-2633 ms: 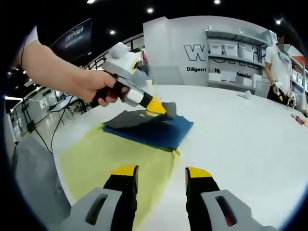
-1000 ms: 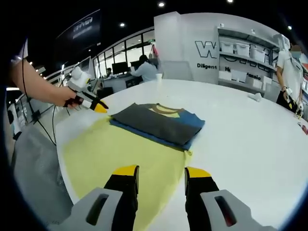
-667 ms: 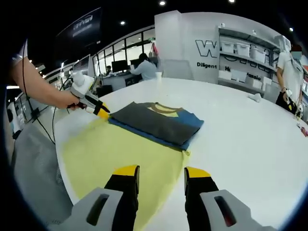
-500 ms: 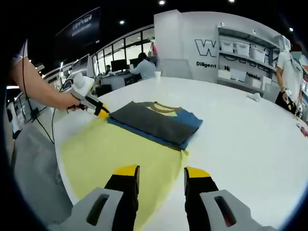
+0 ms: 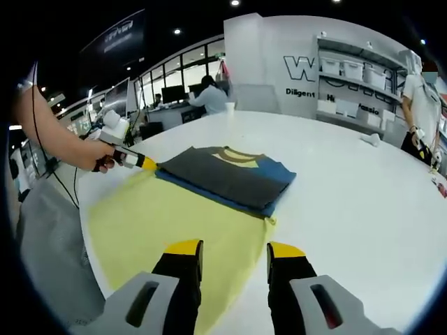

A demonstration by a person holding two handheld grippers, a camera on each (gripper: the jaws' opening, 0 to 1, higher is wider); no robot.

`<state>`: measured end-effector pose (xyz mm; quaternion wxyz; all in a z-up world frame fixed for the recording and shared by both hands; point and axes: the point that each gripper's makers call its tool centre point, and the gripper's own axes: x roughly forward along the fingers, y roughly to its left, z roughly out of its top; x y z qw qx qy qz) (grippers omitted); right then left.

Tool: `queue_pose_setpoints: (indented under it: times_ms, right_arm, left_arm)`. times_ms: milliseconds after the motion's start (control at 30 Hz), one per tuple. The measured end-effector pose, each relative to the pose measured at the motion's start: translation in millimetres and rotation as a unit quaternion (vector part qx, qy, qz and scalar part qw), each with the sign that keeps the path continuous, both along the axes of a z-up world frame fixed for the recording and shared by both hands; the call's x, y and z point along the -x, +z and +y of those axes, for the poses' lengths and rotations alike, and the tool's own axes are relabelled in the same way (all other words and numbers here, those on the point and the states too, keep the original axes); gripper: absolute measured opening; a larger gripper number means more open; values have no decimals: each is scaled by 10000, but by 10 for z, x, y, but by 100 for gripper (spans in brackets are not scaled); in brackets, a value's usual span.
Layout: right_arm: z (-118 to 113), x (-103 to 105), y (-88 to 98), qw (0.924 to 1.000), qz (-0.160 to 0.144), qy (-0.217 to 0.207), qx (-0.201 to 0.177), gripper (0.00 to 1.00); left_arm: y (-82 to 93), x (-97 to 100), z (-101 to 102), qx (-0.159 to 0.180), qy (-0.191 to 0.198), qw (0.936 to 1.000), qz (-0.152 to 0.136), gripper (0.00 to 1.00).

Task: Fold the garment on the visible template until the final outline fits inside the template.

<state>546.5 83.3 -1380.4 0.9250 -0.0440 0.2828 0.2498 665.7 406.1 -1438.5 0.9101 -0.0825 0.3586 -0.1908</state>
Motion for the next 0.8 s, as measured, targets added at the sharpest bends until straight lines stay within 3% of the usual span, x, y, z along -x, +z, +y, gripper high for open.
queue_pose_setpoints:
  times_ms: [67,200,467,600,700,800]
  right_arm:
    - [1,3,-16,10000,21,1,3,31]
    - [4,12,-36,10000,44,22,19,31]
    - [-45,64,-124,9999,134,4,24,32]
    - [-88,120,-187,9997,225,-8,46,32]
    - [-119,199,-256,9993,361,8,55,32]
    - [-126,267,-293,9990,437,64,54,31]
  left_arm:
    - [17,-6,17,537,454,9975,115,2]
    - [6,67,28,939,758,9920,368,2]
    - [179,279,25,923,561,9936,336,3]
    - [266,518,26,718,-6,9968,357,2]
    - [281,657,113,546,-184,9977,365,3]
    - [260,958,122,416,-613,9949,681,4]
